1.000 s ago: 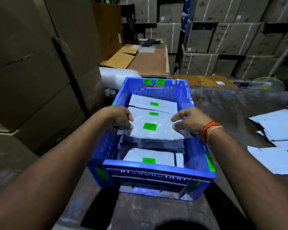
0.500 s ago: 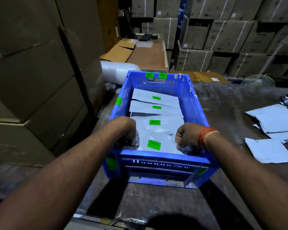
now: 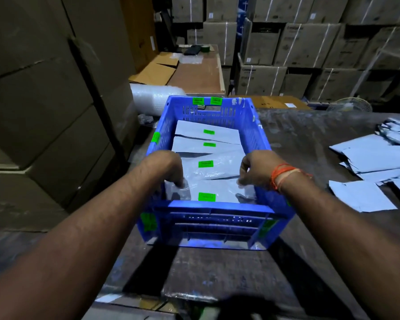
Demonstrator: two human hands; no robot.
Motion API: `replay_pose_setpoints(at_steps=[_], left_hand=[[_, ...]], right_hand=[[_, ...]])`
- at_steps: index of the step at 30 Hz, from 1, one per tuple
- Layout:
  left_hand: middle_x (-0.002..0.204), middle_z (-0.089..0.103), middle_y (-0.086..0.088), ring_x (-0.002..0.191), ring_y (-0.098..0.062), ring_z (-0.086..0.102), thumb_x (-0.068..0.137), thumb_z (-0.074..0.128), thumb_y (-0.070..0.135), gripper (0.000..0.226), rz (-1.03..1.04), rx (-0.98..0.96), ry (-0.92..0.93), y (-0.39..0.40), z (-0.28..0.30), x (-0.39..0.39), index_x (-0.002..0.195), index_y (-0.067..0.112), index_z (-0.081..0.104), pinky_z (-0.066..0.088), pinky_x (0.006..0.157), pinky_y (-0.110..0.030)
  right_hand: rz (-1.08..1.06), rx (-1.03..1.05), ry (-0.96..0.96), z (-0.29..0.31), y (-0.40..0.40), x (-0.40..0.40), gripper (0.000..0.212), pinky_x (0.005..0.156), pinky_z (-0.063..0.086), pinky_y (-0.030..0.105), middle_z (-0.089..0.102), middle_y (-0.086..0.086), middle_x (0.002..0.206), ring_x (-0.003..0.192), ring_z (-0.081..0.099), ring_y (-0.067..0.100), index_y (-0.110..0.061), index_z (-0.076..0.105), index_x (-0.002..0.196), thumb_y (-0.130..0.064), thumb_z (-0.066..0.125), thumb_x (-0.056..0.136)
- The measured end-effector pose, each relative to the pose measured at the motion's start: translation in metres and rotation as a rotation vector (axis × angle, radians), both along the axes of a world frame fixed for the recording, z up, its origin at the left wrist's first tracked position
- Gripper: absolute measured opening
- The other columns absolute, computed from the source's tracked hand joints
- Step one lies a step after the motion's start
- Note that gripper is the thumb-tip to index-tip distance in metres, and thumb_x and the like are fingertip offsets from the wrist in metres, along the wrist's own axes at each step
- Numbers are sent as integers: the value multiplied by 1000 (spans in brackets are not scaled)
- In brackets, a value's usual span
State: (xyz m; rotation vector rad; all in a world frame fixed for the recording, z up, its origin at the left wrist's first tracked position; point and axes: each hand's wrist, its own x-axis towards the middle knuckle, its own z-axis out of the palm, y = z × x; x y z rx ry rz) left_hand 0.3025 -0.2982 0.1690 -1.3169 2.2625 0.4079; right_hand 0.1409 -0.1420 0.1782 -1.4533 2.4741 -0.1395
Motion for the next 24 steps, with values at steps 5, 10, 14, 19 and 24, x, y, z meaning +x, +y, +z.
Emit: replay_pose_setpoints(at_steps=[5,10,14,19,24], left_hand=[[106,72,-3,103,-25,66,89,71,45,33,-216,-355,375,45,42,-24,109,19,73,53,85,-32],[95,75,1,87,-15,69,85,76,34,18,-236,-161,843,119,48,-79,98,22,72,52,70,-27],[94,76,0,83,-11,69,86,76,26,17,-306,-121,972,196,39,-141,101,19,72,51,78,-24],[91,75,6,82,-6,69,85,76,26,14,-364,26,989,296,16,-224,99,22,73,56,76,-27],[96,75,1,79,-10,68,84,78,28,14,-478,181,920,378,-7,-293,95,22,73,55,74,-29]], right_hand=[[-21,-313,-160,30,33,-20,11,77,58,30,74,1,82,77,69,16,-18,77,89,-25,79,81],[-81,-457,-145,40,111,-73,8,79,54,29,74,-1,83,81,70,16,-20,76,89,-23,77,81],[-183,-496,-91,33,203,-125,10,67,43,19,75,1,85,81,68,13,-21,77,93,-20,75,83],[-325,-411,-100,0,315,-188,12,83,52,28,75,5,92,91,69,19,-20,77,93,-19,75,81],[-457,-377,-152,-29,407,-228,9,85,50,25,76,-1,89,89,69,13,-21,77,89,-21,77,81]])
